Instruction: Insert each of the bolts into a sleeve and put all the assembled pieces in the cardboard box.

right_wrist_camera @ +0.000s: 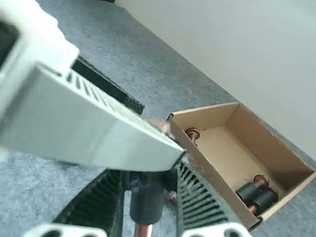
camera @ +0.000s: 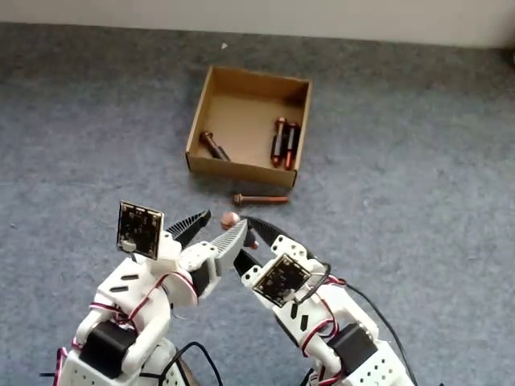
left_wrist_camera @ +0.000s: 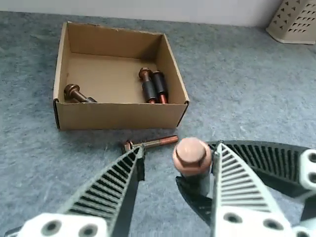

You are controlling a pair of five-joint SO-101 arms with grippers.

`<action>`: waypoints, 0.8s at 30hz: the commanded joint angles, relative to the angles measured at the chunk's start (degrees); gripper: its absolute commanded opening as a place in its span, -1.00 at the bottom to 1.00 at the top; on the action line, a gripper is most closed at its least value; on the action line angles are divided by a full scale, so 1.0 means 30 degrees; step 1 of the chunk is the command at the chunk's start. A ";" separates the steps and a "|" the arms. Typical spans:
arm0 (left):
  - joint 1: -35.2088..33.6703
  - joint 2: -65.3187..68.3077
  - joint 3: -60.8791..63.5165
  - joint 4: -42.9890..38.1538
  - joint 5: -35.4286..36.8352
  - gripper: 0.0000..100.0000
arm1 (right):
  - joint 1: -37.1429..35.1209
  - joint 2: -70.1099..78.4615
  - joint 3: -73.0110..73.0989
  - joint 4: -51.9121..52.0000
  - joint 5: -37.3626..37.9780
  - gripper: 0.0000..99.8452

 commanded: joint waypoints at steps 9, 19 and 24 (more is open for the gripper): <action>-0.6374 -0.0103 -0.1773 0.2344 0.0029 -0.52 | 0.4586 -0.0220 0.2183 0.0103 0.0059 -0.99; -0.9304 -0.0132 0.3209 0.2491 -0.0088 -0.52 | 0.7106 -0.0366 0.1509 -0.0630 0.0029 -0.99; -0.9304 -0.0132 0.5084 0.0322 -0.0088 -0.52 | 0.7165 -0.0249 0.0777 -0.1949 0.0029 -0.99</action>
